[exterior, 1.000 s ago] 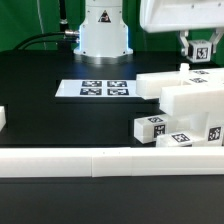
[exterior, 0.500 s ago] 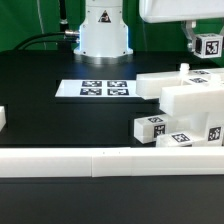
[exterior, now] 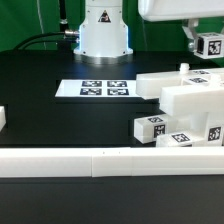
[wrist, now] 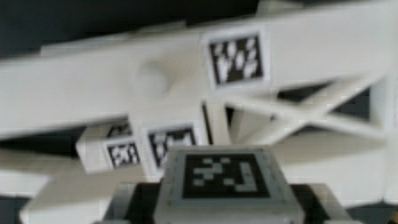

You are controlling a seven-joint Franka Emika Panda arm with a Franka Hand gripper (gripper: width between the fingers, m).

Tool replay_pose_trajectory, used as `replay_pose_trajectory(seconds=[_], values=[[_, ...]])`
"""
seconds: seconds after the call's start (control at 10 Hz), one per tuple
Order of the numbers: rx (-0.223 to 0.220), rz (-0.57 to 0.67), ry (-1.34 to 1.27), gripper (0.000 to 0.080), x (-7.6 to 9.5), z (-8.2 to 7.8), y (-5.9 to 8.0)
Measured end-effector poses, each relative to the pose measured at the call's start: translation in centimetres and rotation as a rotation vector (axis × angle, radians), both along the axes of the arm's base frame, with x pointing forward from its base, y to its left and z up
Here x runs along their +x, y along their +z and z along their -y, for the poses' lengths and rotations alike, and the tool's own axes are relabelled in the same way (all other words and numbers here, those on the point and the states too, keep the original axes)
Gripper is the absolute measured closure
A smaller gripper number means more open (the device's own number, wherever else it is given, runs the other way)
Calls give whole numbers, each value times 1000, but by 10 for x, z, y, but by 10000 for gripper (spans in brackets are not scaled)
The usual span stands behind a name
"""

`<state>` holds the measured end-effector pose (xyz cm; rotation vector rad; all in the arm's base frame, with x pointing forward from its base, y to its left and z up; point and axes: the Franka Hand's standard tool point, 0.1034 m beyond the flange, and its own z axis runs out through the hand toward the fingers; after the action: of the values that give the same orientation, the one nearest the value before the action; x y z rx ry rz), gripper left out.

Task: Assemble chair

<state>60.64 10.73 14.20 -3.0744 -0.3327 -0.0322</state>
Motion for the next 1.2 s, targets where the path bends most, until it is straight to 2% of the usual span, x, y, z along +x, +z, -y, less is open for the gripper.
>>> replay_pose_trajectory(seconds=[0.1,0.5,0.8,1.2], values=[[-3,-9,10,531,9,-2,-1],[-5,-2,8,531,6,1,-4],[-15,-2,35,531,18,0,-12],[-20,3,30,531,19,2,-19]])
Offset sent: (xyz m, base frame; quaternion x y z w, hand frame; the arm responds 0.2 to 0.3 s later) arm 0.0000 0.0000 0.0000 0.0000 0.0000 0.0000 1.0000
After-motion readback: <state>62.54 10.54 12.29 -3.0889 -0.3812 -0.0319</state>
